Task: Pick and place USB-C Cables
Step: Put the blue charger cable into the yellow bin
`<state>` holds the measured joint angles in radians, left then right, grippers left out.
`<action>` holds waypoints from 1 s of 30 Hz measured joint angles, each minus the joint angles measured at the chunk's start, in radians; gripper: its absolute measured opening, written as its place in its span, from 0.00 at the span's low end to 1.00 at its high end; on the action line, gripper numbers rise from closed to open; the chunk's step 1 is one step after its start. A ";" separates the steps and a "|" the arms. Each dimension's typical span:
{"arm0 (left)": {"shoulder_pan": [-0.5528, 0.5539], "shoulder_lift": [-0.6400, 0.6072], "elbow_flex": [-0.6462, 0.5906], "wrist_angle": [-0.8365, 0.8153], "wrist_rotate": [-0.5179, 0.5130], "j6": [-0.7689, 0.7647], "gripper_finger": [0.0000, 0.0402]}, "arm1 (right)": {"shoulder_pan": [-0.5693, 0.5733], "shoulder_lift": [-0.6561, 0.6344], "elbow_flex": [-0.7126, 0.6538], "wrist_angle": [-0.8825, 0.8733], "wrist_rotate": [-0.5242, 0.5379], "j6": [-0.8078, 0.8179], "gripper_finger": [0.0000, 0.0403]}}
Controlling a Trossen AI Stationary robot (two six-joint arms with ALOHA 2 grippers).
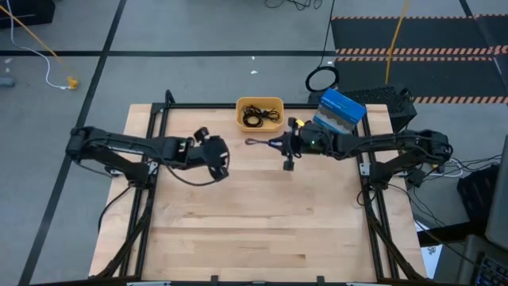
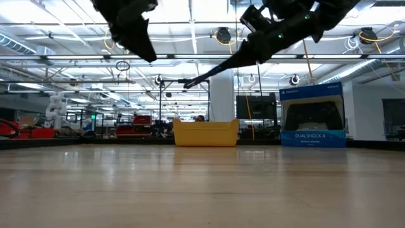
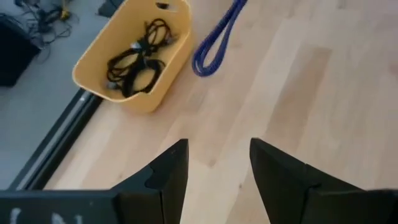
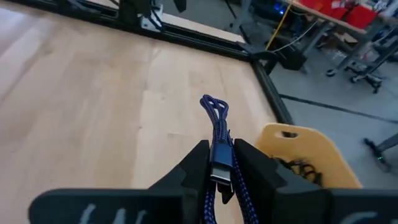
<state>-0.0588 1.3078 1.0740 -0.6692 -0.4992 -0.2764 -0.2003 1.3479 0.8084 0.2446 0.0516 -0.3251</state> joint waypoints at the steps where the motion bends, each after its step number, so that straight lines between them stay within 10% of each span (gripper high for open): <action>1: 0.006 -0.025 -0.024 0.001 0.000 -0.002 0.43 | -0.011 0.000 0.011 -0.001 -0.001 -0.012 0.14; 17: 0.057 -0.339 -0.288 0.182 0.004 0.051 0.43 | -0.146 0.014 0.426 -0.417 -0.001 -0.125 0.14; 30: 0.057 -0.359 -0.293 0.212 0.004 0.083 0.44 | -0.219 0.087 0.673 -0.481 -0.068 -0.185 0.14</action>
<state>-0.0021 0.9484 0.7815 -0.4568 -0.4948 -0.1934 -0.4189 1.4346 1.4816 -0.2359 -0.0168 -0.5100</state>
